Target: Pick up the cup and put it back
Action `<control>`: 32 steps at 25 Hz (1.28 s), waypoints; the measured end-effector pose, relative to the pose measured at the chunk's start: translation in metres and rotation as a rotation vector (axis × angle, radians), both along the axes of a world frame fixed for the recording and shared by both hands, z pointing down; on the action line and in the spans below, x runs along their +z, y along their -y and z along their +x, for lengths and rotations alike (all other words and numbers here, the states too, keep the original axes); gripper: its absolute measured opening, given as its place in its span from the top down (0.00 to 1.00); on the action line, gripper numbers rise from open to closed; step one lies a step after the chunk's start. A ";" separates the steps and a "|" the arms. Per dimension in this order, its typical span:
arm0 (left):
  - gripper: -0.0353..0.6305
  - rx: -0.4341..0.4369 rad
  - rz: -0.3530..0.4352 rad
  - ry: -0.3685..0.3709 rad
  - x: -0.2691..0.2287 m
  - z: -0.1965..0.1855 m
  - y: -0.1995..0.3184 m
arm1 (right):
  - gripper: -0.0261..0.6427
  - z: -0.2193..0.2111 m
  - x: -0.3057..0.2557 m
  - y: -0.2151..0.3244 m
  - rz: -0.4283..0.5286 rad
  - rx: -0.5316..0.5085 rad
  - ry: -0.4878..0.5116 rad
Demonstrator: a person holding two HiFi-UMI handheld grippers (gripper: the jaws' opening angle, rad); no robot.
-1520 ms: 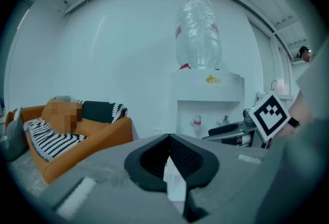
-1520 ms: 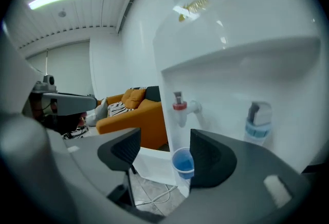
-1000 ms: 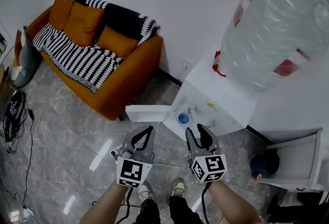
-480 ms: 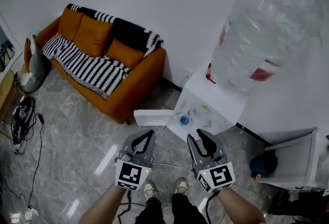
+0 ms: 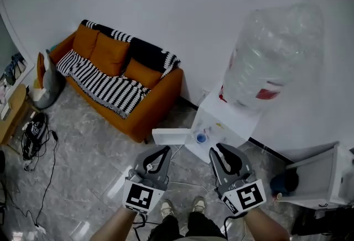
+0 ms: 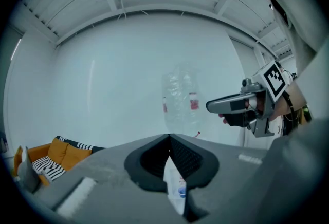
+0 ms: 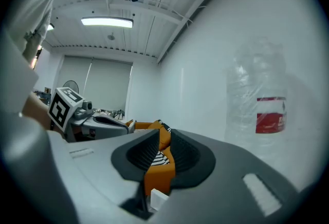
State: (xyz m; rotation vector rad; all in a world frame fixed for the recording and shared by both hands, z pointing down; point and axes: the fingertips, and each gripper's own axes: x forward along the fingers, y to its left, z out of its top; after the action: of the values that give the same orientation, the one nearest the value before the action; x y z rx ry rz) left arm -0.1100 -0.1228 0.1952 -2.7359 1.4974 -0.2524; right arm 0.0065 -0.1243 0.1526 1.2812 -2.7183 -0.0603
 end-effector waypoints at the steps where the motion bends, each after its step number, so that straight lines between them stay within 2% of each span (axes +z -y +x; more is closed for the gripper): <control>1: 0.94 -0.001 0.005 -0.006 -0.010 0.000 -0.003 | 0.86 -0.001 -0.010 -0.002 0.004 -0.006 0.002; 5: 0.94 -0.035 0.006 -0.071 -0.052 -0.003 -0.015 | 0.90 0.000 -0.049 -0.009 0.026 -0.011 0.020; 7: 0.94 -0.049 0.022 -0.080 -0.070 -0.006 -0.021 | 0.94 0.002 -0.068 -0.013 0.035 -0.013 0.035; 13: 0.94 -0.020 0.087 -0.081 -0.118 -0.005 -0.042 | 0.95 -0.002 -0.106 -0.040 0.069 -0.060 0.022; 17: 0.94 -0.004 0.094 -0.046 -0.134 -0.003 -0.056 | 0.95 0.002 -0.123 -0.057 0.073 -0.080 0.028; 24: 0.94 -0.011 0.125 -0.054 -0.164 0.003 -0.073 | 0.95 0.014 -0.149 -0.075 0.080 -0.091 0.053; 28: 0.94 -0.023 0.132 -0.023 -0.168 0.005 -0.081 | 0.96 0.022 -0.156 -0.080 0.093 -0.107 0.059; 32: 0.94 -0.041 0.133 -0.033 -0.170 0.009 -0.083 | 0.96 0.029 -0.163 -0.082 0.102 -0.112 0.064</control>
State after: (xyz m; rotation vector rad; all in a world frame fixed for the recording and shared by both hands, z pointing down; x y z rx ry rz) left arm -0.1011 -0.0402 0.0253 -2.6210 1.5208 -0.1052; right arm 0.0359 -0.0426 -0.0108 1.1733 -2.8741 -0.1743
